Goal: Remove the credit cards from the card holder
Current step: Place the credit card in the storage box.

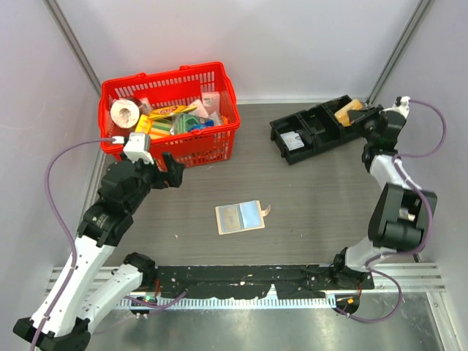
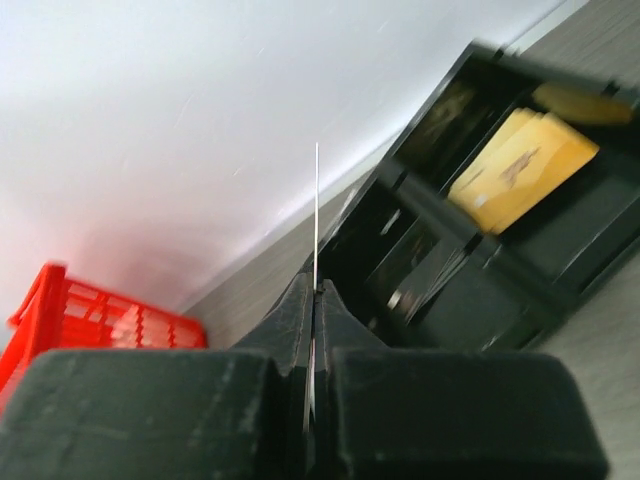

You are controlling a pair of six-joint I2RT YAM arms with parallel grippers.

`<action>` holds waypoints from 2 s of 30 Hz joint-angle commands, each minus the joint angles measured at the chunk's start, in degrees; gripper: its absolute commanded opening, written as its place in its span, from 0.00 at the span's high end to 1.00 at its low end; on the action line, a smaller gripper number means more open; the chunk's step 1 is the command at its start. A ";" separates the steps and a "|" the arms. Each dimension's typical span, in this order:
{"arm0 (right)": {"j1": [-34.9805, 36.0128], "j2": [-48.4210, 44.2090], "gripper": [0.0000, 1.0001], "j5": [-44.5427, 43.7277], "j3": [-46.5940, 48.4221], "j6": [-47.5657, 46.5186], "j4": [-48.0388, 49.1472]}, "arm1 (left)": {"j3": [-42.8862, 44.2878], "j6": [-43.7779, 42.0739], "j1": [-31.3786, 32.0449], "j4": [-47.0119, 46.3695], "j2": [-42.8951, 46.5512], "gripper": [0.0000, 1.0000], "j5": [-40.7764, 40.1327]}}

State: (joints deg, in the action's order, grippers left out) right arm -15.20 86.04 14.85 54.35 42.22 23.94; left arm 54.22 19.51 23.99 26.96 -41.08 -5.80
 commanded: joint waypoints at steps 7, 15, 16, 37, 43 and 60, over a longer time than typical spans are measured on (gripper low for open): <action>-4.93 25.83 0.99 -1.14 26.76 -6.17 -5.48 | -6.14 -7.29 -0.17 2.04 0.21 0.09 -10.01; -4.66 38.58 0.99 4.12 35.83 -3.38 -4.00 | -6.84 -7.29 -0.26 1.43 -0.84 0.11 -8.00; -4.49 39.98 0.99 4.48 36.44 -3.20 -3.73 | -6.84 -7.29 -0.26 1.52 -1.02 0.11 -8.00; -2.90 27.27 0.35 -11.15 28.27 -10.30 -13.13 | -8.51 -6.15 -0.26 -0.42 -0.14 0.13 -5.71; -0.37 14.87 0.33 -11.69 23.44 -17.33 -19.97 | -7.90 -5.44 -0.26 0.46 -1.63 0.12 -3.16; 47.23 -20.38 0.32 -25.48 -6.70 -23.86 -32.64 | -6.32 -2.29 -0.17 5.38 -5.24 0.05 -2.10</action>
State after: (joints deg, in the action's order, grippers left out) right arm 22.06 69.47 -4.47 51.33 18.52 -5.76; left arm 46.04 15.68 23.97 30.61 -47.13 -7.75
